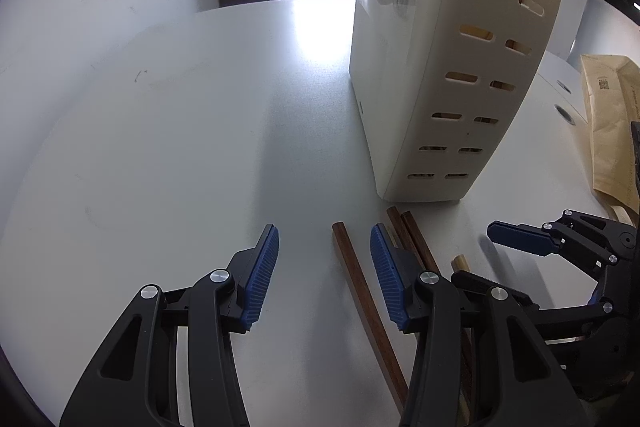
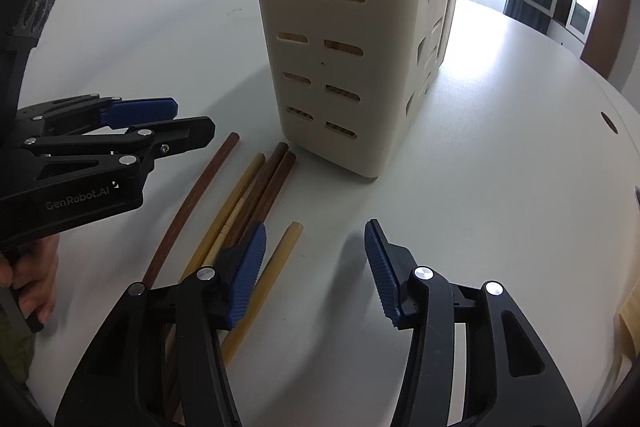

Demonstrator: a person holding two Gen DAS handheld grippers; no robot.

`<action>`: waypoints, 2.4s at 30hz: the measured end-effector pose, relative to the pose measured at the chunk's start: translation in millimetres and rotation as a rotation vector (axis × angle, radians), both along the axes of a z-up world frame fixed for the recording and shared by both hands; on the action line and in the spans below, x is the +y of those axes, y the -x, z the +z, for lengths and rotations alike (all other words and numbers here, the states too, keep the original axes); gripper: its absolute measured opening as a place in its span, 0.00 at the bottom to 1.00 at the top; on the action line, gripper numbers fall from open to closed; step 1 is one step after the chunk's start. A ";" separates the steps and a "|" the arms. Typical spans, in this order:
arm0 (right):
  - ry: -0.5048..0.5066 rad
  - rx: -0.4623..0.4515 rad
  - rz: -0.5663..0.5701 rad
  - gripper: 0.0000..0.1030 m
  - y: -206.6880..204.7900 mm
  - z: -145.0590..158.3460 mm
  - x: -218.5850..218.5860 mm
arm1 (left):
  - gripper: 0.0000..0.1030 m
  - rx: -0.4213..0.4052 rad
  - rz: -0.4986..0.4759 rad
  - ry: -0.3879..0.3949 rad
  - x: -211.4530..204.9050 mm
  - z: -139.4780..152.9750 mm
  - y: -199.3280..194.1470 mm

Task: Organize utensils
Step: 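Lower the right tool to the chopstick pile and close on a light chopstick, then lift the light chopstick with the right tool and carry it over the holder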

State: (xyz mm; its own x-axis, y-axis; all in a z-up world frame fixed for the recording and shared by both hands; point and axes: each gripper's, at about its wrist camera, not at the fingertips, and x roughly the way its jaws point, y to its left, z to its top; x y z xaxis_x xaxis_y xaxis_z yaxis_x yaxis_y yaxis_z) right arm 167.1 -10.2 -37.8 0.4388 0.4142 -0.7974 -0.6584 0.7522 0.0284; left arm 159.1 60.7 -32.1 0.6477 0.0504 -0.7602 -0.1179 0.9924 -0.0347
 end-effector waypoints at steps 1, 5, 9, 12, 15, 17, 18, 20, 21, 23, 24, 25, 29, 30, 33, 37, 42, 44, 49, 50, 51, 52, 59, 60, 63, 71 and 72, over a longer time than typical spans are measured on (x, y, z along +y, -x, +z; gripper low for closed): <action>0.008 -0.008 0.006 0.47 1.6 0.0 1.1 | 0.47 0.002 -0.004 -0.004 -1.0 -1.2 -0.3; 0.025 -0.026 0.003 0.42 3.7 1.3 3.6 | 0.47 0.017 -0.015 -0.013 -4.8 -7.3 -3.3; 0.027 -0.027 -0.001 0.35 5.7 1.1 1.5 | 0.45 0.049 -0.020 -0.016 -4.6 -17.0 -8.8; 0.033 -0.029 0.015 0.31 10.5 1.0 0.6 | 0.41 0.064 -0.034 -0.024 -8.3 -22.5 -10.9; 0.036 -0.026 0.033 0.25 12.7 1.2 6.7 | 0.37 0.068 -0.045 -0.041 -11.0 -27.0 -11.4; 0.036 -0.025 0.042 0.23 15.7 2.1 8.6 | 0.32 0.066 -0.049 -0.037 -10.5 -27.6 -11.1; 0.036 -0.025 0.044 0.21 18.3 2.2 9.3 | 0.26 0.065 -0.050 -0.039 -10.3 -28.0 -10.6; 0.037 -0.024 0.046 0.17 17.2 2.9 5.2 | 0.19 0.063 -0.052 -0.043 -10.1 -28.5 -9.7; 0.037 -0.022 0.045 0.16 18.4 3.5 6.4 | 0.13 0.063 -0.053 -0.046 -10.2 -28.6 -9.6; 0.032 -0.018 0.045 0.13 18.2 4.0 5.2 | 0.11 0.064 -0.053 -0.047 -8.4 -28.3 -11.1; 0.030 -0.016 0.042 0.11 17.9 4.3 4.0 | 0.10 0.064 -0.052 -0.047 -10.1 -26.4 -9.5; 0.028 -0.014 0.040 0.10 16.7 4.8 3.6 | 0.09 0.066 -0.052 -0.046 -14.1 -26.5 -12.2; 0.014 -0.008 0.007 0.07 16.6 6.5 1.3 | 0.07 0.066 -0.041 -0.046 -10.5 -24.3 -12.6; 0.008 -0.009 0.005 0.07 17.2 8.3 0.7 | 0.07 0.061 -0.037 -0.049 -9.7 -22.4 -11.8; -0.028 -0.027 -0.005 0.07 21.4 17.9 -2.2 | 0.07 0.027 -0.035 -0.041 -5.8 -11.9 -5.2; -0.082 -0.043 -0.015 0.07 27.7 31.2 -10.3 | 0.07 -0.026 -0.028 -0.021 -4.8 3.3 1.8; -0.184 -0.080 -0.058 0.07 8.7 53.6 -31.2 | 0.07 -0.119 -0.031 0.011 -3.2 32.1 17.0; -0.224 -0.109 -0.078 0.07 10.8 65.2 -37.5 | 0.07 -0.162 -0.029 0.023 -4.0 41.4 24.2; -0.293 -0.124 -0.086 0.07 15.0 82.1 -46.3 | 0.07 -0.236 -0.005 0.041 -3.0 66.6 37.8; -0.298 -0.135 -0.088 0.07 15.9 84.9 -46.5 | 0.07 -0.249 -0.003 0.043 -3.2 70.4 40.4; -0.302 -0.150 -0.088 0.07 10.3 89.3 -46.8 | 0.07 -0.263 0.000 0.044 -2.9 74.7 43.7; -0.306 -0.168 -0.087 0.07 11.7 93.8 -48.2 | 0.07 -0.278 0.004 0.046 -3.1 78.8 46.4; -0.323 -0.264 -0.073 0.07 11.2 110.5 -52.6 | 0.07 -0.367 0.005 0.042 -8.4 106.5 72.1; -0.325 -0.274 -0.068 0.07 15.8 112.8 -52.7 | 0.07 -0.375 0.004 0.037 -10.1 109.1 73.6; -0.340 -0.303 -0.060 0.07 24.2 124.0 -57.5 | 0.07 -0.392 0.003 0.035 -12.8 113.6 76.3; -0.372 -0.373 -0.030 0.07 30.9 153.1 -64.1 | 0.07 -0.480 0.024 0.030 -10.4 139.3 94.8; -0.374 -0.384 -0.029 0.07 28.7 155.0 -64.0 | 0.07 -0.487 0.022 0.025 -11.7 142.7 95.3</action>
